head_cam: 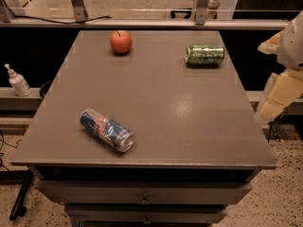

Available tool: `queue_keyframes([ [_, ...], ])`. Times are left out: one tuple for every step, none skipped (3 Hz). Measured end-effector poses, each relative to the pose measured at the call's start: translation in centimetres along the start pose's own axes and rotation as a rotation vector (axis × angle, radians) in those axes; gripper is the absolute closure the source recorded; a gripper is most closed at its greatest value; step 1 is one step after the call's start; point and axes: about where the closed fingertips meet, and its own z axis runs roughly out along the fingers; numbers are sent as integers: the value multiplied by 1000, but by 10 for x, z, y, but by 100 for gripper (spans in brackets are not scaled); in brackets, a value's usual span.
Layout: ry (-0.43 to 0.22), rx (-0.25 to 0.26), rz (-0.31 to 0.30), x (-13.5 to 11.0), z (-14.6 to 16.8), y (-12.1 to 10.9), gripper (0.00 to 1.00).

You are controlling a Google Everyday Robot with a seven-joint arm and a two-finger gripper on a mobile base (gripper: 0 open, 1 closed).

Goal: Move green can near redbull can

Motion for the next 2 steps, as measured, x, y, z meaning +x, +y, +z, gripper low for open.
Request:
queue_keyframes([
  [-72,33,38,7,42,-46,0],
  [-141,66,58,1,78,-95,0],
])
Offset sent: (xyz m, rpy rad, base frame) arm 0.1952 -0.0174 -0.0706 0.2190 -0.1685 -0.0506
